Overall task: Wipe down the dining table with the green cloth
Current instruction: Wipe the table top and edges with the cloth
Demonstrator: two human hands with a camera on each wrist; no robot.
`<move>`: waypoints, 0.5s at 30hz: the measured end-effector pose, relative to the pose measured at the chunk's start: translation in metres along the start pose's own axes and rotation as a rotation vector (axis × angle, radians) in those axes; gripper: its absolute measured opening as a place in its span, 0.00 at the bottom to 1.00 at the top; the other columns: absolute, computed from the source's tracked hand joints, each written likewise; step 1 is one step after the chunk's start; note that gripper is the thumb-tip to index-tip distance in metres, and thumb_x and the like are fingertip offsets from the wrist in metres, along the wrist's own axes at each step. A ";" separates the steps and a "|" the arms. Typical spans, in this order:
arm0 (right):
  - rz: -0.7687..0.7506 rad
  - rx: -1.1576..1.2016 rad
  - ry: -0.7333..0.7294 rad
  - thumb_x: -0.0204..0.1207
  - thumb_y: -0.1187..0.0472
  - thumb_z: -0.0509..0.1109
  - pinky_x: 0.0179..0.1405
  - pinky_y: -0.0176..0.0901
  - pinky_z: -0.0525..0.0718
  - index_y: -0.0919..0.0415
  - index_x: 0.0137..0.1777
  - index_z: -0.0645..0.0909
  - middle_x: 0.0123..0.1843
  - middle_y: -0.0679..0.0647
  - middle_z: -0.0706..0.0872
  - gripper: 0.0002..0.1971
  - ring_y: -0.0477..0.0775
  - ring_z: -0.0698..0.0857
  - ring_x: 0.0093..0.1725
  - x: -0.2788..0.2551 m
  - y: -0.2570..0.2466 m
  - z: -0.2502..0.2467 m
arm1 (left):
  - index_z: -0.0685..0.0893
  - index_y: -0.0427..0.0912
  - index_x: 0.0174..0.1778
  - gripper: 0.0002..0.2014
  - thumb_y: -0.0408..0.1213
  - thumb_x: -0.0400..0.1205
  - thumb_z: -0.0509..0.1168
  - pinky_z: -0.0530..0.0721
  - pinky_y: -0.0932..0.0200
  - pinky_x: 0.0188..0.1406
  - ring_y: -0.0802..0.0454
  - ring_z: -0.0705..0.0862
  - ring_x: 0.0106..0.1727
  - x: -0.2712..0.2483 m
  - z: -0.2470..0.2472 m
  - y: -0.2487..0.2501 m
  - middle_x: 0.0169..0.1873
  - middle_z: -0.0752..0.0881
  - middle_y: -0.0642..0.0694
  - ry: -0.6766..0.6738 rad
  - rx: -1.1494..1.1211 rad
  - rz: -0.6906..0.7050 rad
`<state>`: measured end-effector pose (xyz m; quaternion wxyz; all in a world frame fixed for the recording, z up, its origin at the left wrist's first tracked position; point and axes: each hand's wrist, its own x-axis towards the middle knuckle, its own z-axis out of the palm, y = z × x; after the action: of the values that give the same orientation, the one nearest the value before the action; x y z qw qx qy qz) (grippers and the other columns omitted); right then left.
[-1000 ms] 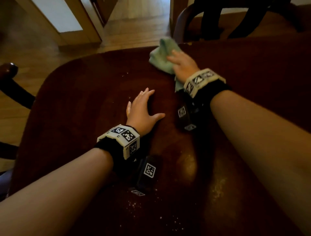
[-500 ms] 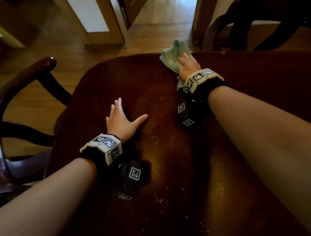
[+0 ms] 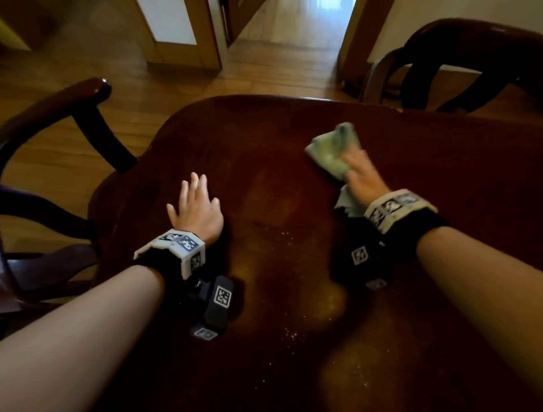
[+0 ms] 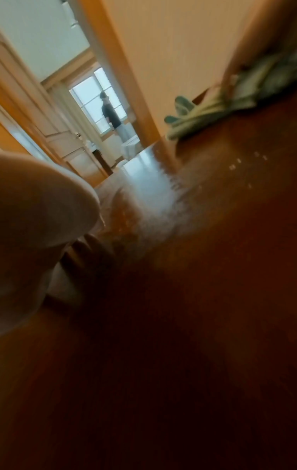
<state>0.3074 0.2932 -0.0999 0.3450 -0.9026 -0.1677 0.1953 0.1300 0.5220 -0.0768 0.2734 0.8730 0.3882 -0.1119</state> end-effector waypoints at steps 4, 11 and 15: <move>0.261 -0.155 0.032 0.82 0.64 0.52 0.82 0.62 0.44 0.52 0.80 0.56 0.85 0.55 0.47 0.26 0.60 0.43 0.84 0.062 -0.019 -0.013 | 0.42 0.49 0.83 0.29 0.42 0.87 0.46 0.37 0.40 0.81 0.55 0.37 0.84 0.003 0.004 -0.006 0.83 0.38 0.55 -0.064 0.068 0.025; -0.072 -0.193 -0.154 0.82 0.64 0.51 0.81 0.58 0.42 0.53 0.78 0.63 0.85 0.51 0.51 0.24 0.53 0.47 0.84 0.060 -0.121 0.072 | 0.42 0.50 0.83 0.28 0.42 0.87 0.45 0.36 0.41 0.80 0.56 0.36 0.83 0.004 0.004 -0.008 0.83 0.38 0.56 -0.079 0.048 0.023; -0.022 -0.118 -0.146 0.82 0.67 0.49 0.81 0.55 0.37 0.54 0.79 0.62 0.85 0.49 0.51 0.25 0.50 0.45 0.85 0.038 -0.100 0.067 | 0.45 0.49 0.83 0.29 0.39 0.87 0.48 0.37 0.42 0.81 0.55 0.37 0.84 0.005 -0.009 -0.012 0.83 0.39 0.54 -0.108 0.001 0.062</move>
<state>0.2919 0.4174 -0.0860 0.2802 -0.9028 -0.2137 0.2466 0.1248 0.5367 -0.0765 0.2967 0.8775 0.3454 -0.1504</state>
